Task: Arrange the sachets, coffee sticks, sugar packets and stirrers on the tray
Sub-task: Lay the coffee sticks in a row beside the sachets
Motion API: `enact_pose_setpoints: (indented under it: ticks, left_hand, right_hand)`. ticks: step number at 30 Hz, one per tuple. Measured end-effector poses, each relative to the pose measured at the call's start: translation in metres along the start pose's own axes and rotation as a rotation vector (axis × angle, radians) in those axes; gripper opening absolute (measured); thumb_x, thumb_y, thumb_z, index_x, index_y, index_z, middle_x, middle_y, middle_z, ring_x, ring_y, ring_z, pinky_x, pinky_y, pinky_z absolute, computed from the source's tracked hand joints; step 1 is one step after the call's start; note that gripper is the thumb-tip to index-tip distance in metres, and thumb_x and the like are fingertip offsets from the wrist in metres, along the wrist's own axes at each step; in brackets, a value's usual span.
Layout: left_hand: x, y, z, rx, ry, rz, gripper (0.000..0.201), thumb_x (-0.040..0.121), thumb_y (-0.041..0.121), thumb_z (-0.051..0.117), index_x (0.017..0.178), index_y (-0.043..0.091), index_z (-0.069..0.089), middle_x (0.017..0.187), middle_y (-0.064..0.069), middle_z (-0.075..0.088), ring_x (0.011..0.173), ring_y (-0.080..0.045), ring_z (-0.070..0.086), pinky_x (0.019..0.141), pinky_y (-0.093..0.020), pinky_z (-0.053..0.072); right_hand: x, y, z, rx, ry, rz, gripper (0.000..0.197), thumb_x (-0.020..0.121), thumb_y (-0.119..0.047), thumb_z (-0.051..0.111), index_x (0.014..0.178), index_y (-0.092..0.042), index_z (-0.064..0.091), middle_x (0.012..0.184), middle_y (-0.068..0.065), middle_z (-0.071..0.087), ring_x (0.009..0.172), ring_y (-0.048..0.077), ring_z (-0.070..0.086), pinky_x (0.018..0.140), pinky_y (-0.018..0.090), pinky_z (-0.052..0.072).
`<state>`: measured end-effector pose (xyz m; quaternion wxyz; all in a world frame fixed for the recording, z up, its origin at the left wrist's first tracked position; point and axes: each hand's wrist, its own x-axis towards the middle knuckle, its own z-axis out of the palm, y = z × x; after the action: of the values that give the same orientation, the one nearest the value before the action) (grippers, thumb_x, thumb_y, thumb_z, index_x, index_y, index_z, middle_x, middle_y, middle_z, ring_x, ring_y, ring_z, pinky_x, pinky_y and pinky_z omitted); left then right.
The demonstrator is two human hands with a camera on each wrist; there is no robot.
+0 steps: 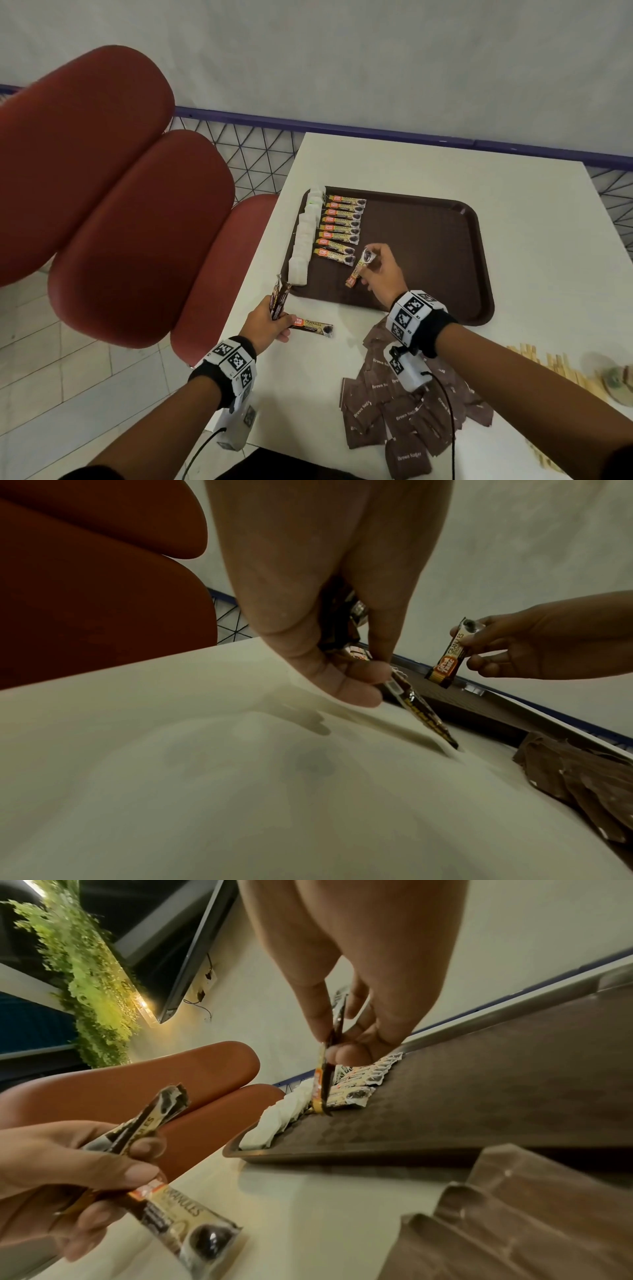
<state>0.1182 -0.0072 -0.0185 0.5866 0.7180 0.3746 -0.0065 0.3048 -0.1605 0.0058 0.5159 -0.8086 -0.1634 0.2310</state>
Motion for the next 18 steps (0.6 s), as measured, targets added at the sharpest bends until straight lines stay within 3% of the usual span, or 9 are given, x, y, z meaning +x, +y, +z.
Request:
enact_pose_setpoints:
  ticks: [3,7,9,11,13,16,18]
  left_hand:
    - [-0.001,-0.001,0.0,0.01,0.006,-0.001,0.024,0.084,0.007,0.066,0.084,0.018,0.044,0.075,-0.004,0.059,0.054,-0.014,0.058,0.064,-0.037,0.058]
    - [0.0,-0.001,-0.003,0.007,0.003,-0.008,0.024,0.085,0.007,0.066,0.084,0.019,0.045,0.074,-0.003,0.059,0.057,-0.016,0.058,0.064,-0.036,0.058]
    - [0.001,-0.002,-0.005,0.007,0.003,-0.012,0.024,0.085,0.008,0.066,0.085,0.019,0.045,0.075,-0.004,0.061,0.057,-0.016,0.058,0.063,-0.034,0.058]
    - [0.002,-0.003,-0.007,0.009,0.007,-0.015,0.024,0.085,0.008,0.066,0.086,0.02,0.046,0.075,-0.004,0.061,0.057,-0.016,0.058,0.061,-0.033,0.057]
    - [0.002,-0.004,-0.009,0.004,0.015,-0.017,0.024,0.084,0.007,0.066,0.085,0.019,0.046,0.076,-0.005,0.061,0.057,-0.016,0.058,0.061,-0.033,0.057]
    - [0.002,-0.006,-0.012,0.0,0.032,-0.022,0.024,0.084,0.006,0.066,0.083,0.017,0.046,0.074,-0.005,0.061,0.053,-0.014,0.058,0.061,-0.034,0.057]
    - [0.002,-0.008,-0.014,0.001,0.047,-0.019,0.023,0.084,0.005,0.066,0.082,0.016,0.045,0.071,-0.003,0.061,0.049,-0.011,0.058,0.062,-0.035,0.058]
  right_hand:
    - [0.005,-0.001,0.002,0.01,0.018,0.028,0.026,0.085,0.001,0.055,0.099,-0.02,0.046,0.08,0.003,0.061,0.058,0.015,0.059,0.051,0.022,0.051]
    - [0.013,0.002,0.01,0.025,0.061,0.072,0.023,0.083,-0.002,0.062,0.077,-0.019,0.047,0.077,0.004,0.061,0.049,0.011,0.06,0.044,0.014,0.049]
    - [0.017,0.003,0.015,0.062,0.085,0.11,0.025,0.083,-0.003,0.064,0.074,-0.019,0.046,0.078,0.01,0.063,0.054,0.015,0.06,0.049,0.016,0.051]
    - [0.019,0.003,0.02,0.092,0.092,0.158,0.025,0.082,-0.006,0.066,0.072,-0.02,0.047,0.083,0.014,0.063,0.064,0.021,0.061,0.063,0.028,0.055]
    - [0.022,0.005,0.025,0.025,0.099,0.188,0.02,0.081,-0.012,0.068,0.075,-0.017,0.05,0.086,0.009,0.062,0.078,0.022,0.059,0.074,0.036,0.052]
    - [0.025,0.008,0.027,-0.213,0.078,0.189,0.019,0.079,-0.019,0.071,0.09,-0.01,0.058,0.098,0.01,0.062,0.096,0.026,0.056,0.079,0.033,0.045]
    - [0.024,0.007,0.026,-0.275,0.046,0.185,0.025,0.079,-0.019,0.071,0.097,-0.008,0.058,0.104,0.013,0.062,0.098,0.026,0.056,0.078,0.032,0.044]
